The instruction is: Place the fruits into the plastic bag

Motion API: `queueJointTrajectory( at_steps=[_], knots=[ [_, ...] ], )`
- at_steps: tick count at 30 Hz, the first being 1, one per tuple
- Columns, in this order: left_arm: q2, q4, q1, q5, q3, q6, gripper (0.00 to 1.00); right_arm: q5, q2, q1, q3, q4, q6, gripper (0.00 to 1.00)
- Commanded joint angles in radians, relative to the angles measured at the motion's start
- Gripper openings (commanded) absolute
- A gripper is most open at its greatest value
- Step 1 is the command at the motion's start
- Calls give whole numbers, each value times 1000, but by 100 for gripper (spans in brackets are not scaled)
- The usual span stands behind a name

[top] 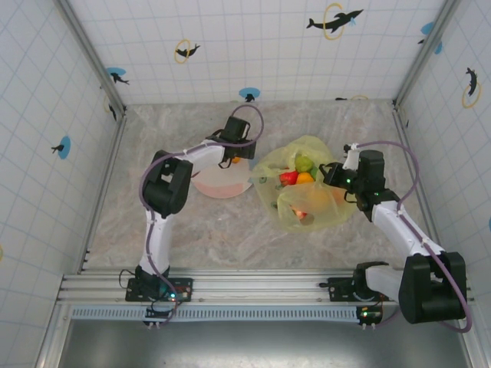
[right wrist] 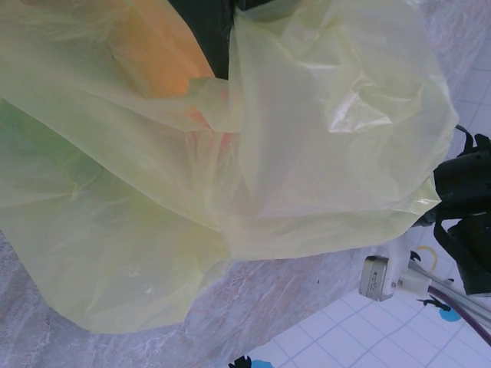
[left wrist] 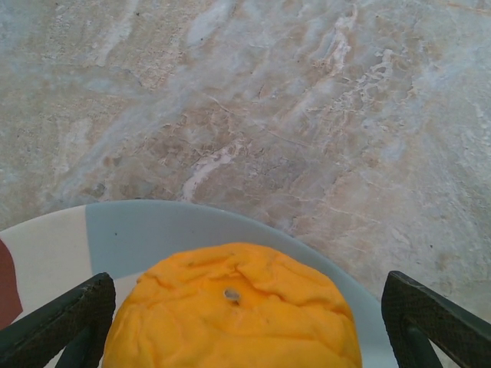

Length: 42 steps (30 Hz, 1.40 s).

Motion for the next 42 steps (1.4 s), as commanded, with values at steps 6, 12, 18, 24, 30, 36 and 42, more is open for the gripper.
queueJointTrajectory(
  at_steps=[6,12,18,24,30,36,42],
  knots=[
    [39,-43,12,-5,37,23,84,-9,7,-4,-10,22,-13,0],
    [15,-32,14,-14,22,23,73,-10,9,-4,-7,21,-13,0],
    [-48,0,13,-18,-36,18,69,-11,15,-4,-6,25,-12,0],
    [-151,41,13,-18,-130,0,66,-12,17,-6,-5,26,-11,0],
    [-377,149,12,77,-372,-79,63,-9,14,-5,-16,28,-11,0],
    [-681,295,-11,272,-689,-209,61,-11,24,-6,-14,34,-12,0],
    [-866,381,-152,329,-851,-252,61,-12,30,-3,-20,54,2,0]
  ],
)
